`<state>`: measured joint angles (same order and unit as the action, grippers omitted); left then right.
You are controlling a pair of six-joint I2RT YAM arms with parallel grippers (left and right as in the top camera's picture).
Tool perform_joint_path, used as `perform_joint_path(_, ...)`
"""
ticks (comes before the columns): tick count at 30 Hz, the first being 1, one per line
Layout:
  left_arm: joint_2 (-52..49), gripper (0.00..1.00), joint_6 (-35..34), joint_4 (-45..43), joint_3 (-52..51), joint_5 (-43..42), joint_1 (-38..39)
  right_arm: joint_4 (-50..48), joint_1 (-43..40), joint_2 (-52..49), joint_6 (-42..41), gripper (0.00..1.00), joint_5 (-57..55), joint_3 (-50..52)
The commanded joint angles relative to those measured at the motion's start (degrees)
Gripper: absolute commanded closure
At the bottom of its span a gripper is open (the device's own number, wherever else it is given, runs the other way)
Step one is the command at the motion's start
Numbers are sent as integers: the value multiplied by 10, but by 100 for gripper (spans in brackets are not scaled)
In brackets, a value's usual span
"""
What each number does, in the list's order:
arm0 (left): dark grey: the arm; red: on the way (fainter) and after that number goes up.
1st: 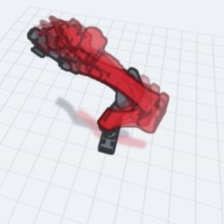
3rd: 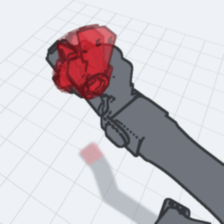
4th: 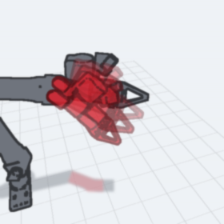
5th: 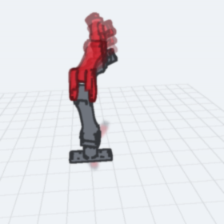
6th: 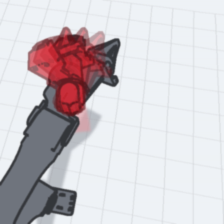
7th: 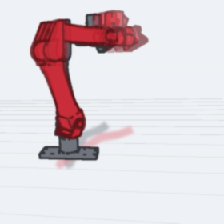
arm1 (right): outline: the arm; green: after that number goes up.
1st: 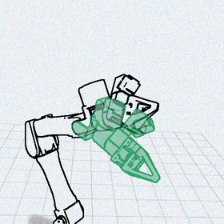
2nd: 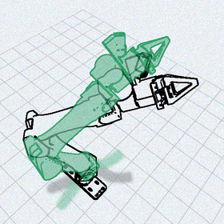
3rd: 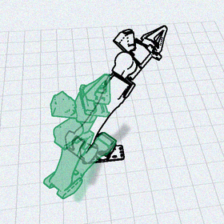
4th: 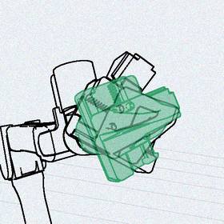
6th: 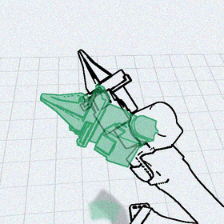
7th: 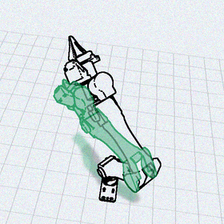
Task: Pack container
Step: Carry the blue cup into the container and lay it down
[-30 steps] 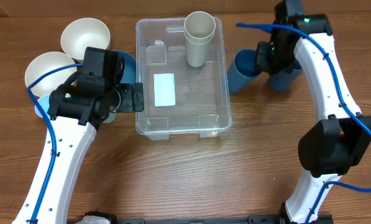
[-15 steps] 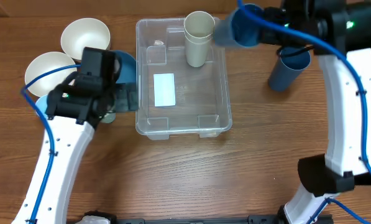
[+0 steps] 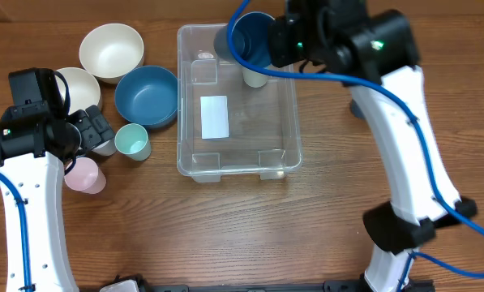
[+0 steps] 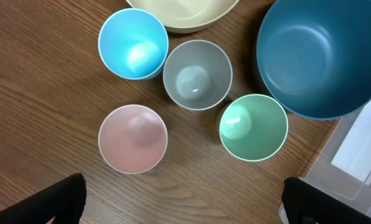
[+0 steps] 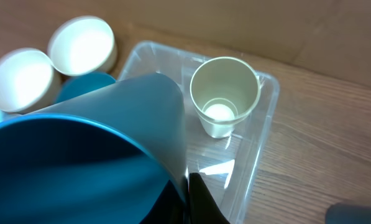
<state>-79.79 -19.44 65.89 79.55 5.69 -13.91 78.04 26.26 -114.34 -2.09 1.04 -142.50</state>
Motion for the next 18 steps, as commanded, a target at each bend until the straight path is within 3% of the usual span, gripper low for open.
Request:
perform_joint_path(1, -1, 0, -9, 1, 12, -13, -2, -27, 4, -61, 52, 96, -5, -7)
perform_joint_path(3, -1, 0, -9, 1, 12, -13, -2, -55, 8, -89, 82, 96, -6, -7)
perform_joint_path(18, -1, 0, -9, 1, 12, -13, -2, -123, 20, -184, 84, 96, -5, -3)
